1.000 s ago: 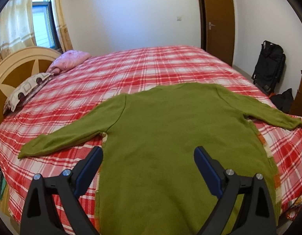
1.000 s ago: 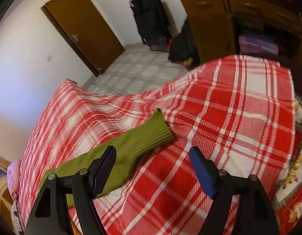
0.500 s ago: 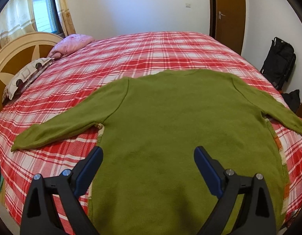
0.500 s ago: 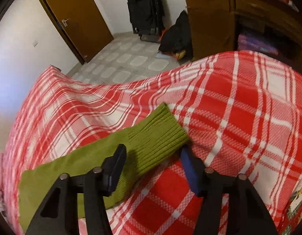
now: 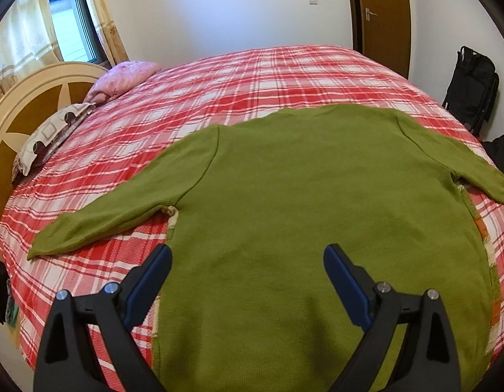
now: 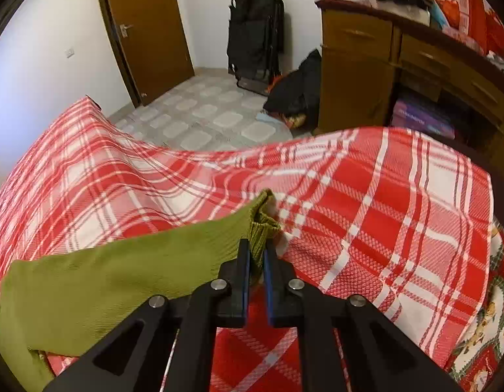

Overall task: Fold small clothes
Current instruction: 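Lift the sleeve cuff with the right tool and fold it across the sweater body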

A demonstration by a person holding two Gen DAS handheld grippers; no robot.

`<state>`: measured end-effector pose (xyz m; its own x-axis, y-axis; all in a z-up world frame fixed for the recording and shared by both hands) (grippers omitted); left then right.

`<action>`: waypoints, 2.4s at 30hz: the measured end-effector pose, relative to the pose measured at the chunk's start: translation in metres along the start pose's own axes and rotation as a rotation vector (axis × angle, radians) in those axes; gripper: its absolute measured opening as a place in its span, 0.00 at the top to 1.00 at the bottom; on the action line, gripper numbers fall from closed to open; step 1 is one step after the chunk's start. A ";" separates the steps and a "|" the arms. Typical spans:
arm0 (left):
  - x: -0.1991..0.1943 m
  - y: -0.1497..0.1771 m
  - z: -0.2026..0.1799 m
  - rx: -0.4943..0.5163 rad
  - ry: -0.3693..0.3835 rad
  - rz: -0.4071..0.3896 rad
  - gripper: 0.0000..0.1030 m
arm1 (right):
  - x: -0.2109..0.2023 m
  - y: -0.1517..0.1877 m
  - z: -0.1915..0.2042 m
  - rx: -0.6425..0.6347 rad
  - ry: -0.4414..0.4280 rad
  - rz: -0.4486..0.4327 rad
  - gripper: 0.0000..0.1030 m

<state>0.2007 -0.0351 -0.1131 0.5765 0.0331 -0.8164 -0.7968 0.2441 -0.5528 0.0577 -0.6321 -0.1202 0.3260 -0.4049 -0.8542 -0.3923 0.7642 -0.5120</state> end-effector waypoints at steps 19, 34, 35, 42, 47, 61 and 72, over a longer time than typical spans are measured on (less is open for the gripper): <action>0.005 0.016 0.019 -0.056 0.064 -0.029 0.06 | -0.154 0.057 0.184 -0.414 -0.274 -0.198 0.95; 0.036 0.070 0.085 -0.171 0.015 0.027 0.06 | -0.180 0.228 0.390 -0.745 -0.577 -0.071 0.95; 0.036 0.069 0.091 -0.185 0.020 0.019 0.06 | -0.177 0.233 0.395 -0.751 -0.585 -0.058 0.95; 0.035 0.050 0.115 -0.214 -0.008 -0.026 0.06 | -0.169 0.283 0.461 -0.817 -0.651 -0.013 0.95; 0.033 0.042 0.127 -0.211 -0.033 -0.050 0.06 | -0.154 0.313 0.496 -0.847 -0.678 0.024 0.95; 0.040 0.033 0.142 -0.222 -0.057 -0.054 0.06 | -0.137 0.357 0.544 -0.907 -0.712 0.089 0.95; 0.049 0.007 0.137 -0.220 -0.044 -0.041 0.06 | -0.109 0.347 0.536 -0.749 -1.001 0.530 0.94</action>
<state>0.2484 0.1012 -0.1336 0.6126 0.0712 -0.7872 -0.7901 0.0289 -0.6123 0.3469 -0.0537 -0.1569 0.3452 0.6301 -0.6955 -0.9298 0.1290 -0.3446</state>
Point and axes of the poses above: each gripper's, at about its wrist camera, not at the fingertips, and x roughly the way its jaws point, z to its left, y to its underside, the point moved 6 cm from there along x, roughly the way its jaws point, and after that the axes turned 9 degrees about z, right-handed, at the moved point
